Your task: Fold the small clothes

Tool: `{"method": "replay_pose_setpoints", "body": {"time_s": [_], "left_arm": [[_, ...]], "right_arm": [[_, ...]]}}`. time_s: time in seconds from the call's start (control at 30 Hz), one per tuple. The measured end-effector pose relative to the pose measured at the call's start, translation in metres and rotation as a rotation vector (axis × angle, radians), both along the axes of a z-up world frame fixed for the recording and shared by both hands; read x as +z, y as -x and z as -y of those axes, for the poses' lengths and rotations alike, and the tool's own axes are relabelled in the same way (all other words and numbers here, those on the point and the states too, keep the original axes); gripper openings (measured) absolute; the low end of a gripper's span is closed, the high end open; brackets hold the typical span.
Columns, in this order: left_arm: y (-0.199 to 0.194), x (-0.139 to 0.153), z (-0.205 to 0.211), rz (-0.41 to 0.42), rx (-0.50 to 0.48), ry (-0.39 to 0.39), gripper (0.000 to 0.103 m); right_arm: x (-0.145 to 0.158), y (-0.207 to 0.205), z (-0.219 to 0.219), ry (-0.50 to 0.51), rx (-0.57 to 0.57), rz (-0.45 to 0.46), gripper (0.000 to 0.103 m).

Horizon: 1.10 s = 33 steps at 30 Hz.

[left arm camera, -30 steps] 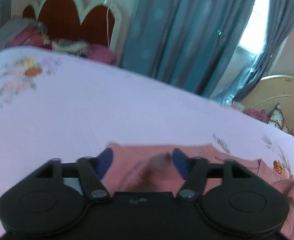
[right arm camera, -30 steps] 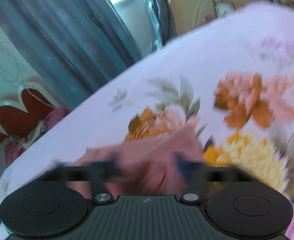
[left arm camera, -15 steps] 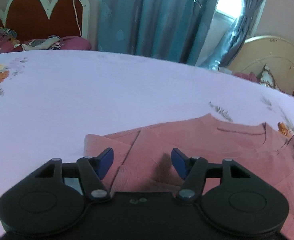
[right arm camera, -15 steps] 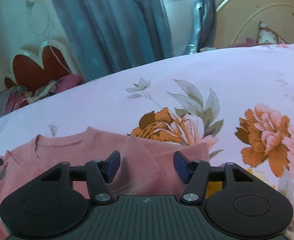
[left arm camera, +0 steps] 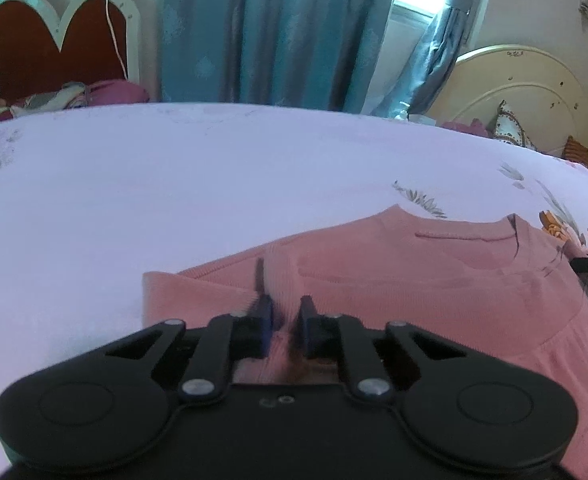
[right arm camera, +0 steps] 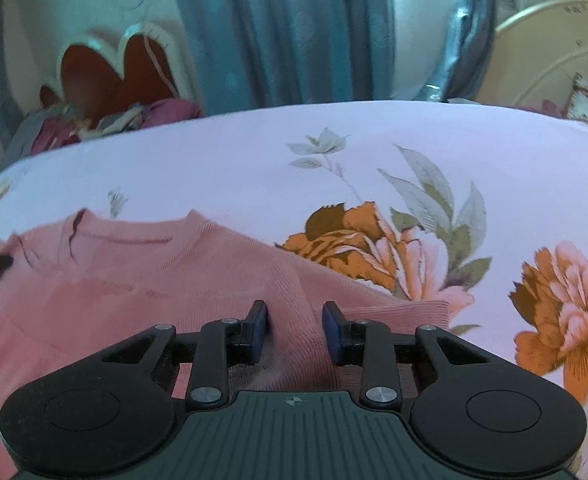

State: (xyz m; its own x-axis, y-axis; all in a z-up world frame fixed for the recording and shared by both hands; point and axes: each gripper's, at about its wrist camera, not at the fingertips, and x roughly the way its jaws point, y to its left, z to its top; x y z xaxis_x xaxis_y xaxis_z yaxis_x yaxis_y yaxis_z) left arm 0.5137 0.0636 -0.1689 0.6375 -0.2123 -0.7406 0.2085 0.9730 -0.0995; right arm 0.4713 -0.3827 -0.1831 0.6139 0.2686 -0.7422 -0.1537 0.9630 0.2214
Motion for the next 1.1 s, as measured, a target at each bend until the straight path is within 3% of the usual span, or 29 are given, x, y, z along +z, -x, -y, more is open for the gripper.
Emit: {"method": "replay_pose_setpoints", "body": {"time_s": [0.03, 0.1, 0.23, 0.47, 0.7, 0.83, 0.9, 0.93, 0.97, 1.0, 1.03, 1.1], "left_arm": [[0.003, 0.002, 0.001, 0.019, -0.001, -0.005, 0.011], [0.009, 0.009, -0.001, 0.069, 0.023, 0.010, 0.010], [0.017, 0.029, -0.011, 0.169, 0.106, 0.042, 0.010], [0.006, 0.032, -0.003, 0.233, 0.191, 0.030, 0.010], [0.000, -0.007, 0.006, 0.171, 0.215, -0.136, 0.010], [0.002, -0.015, 0.019, 0.161, 0.184, -0.237, 0.011], [0.003, -0.011, 0.020, 0.166, 0.179, -0.259, 0.022], [0.004, -0.009, 0.019, 0.169, 0.180, -0.254, 0.026], [0.006, -0.006, 0.017, 0.173, 0.182, -0.251, 0.038], [0.009, -0.004, 0.014, 0.180, 0.189, -0.246, 0.058], [0.014, -0.002, 0.011, 0.192, 0.198, -0.235, 0.067], [0.026, 0.006, 0.009, 0.225, 0.206, -0.221, 0.071]], "right_arm": [[0.002, 0.001, 0.000, -0.021, 0.010, -0.004, 0.008], [0.007, 0.007, 0.000, -0.027, 0.010, 0.024, 0.008], [0.029, 0.019, 0.014, -0.093, -0.097, 0.146, 0.008], [0.038, 0.012, 0.015, -0.093, -0.252, 0.238, 0.008], [-0.006, -0.015, 0.005, 0.004, -0.286, 0.093, 0.008], [-0.014, -0.015, 0.008, 0.009, -0.303, 0.093, 0.009], [-0.009, -0.011, 0.011, -0.003, -0.310, 0.106, 0.022], [-0.004, -0.006, 0.013, -0.004, -0.318, 0.122, 0.042], [0.001, -0.001, 0.015, -0.013, -0.320, 0.145, 0.059], [0.007, 0.003, 0.013, -0.016, -0.313, 0.161, 0.061], [0.013, 0.007, 0.011, -0.011, -0.301, 0.168, 0.061], [0.019, 0.012, 0.006, 0.011, -0.276, 0.174, 0.061]]}}
